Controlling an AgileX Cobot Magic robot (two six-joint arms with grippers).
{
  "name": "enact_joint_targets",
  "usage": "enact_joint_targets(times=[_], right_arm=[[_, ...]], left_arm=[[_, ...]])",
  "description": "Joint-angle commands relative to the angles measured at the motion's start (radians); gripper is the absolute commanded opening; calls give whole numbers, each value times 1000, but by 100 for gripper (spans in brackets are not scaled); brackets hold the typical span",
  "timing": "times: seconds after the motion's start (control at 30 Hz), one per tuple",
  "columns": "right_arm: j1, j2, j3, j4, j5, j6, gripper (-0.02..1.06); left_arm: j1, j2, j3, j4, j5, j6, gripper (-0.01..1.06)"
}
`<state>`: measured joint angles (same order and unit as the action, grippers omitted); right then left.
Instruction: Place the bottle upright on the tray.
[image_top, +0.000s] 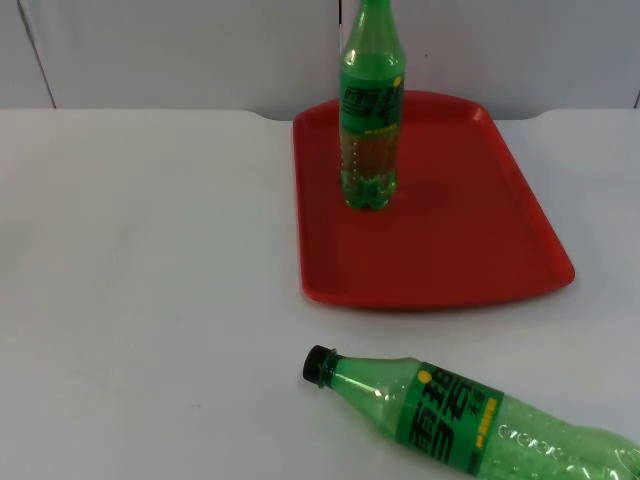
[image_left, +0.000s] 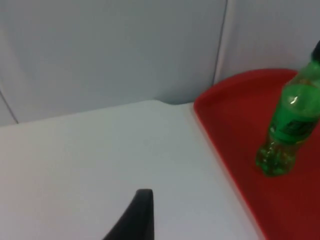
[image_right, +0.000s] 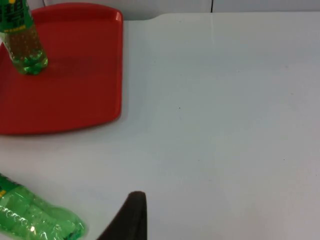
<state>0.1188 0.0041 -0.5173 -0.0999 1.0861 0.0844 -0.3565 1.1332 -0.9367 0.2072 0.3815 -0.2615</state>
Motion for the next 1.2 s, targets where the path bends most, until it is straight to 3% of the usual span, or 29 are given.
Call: enact_joint_targets(times=[0.0,0.27,0.47,0.8,1.17], right_arm=[[-6,-4,3,-2,-7,-5,105],[-6,-4,3,-2,-7,-5,105],[-6,-4,3,-2,-7,-5,105],[-6,-4,3,-2,-7,-5,105],[-6,-4,3,-2,-7,-5,105]], left_arm=[[-8,-25,5,-59,3,53,105],[-8,-102,27,-68,47,74,105],[-8,-205,190,-68,-20,74,105],[-8,-393,336,-97,1,74,105],[-8,-640,385,-110,211,74,105]])
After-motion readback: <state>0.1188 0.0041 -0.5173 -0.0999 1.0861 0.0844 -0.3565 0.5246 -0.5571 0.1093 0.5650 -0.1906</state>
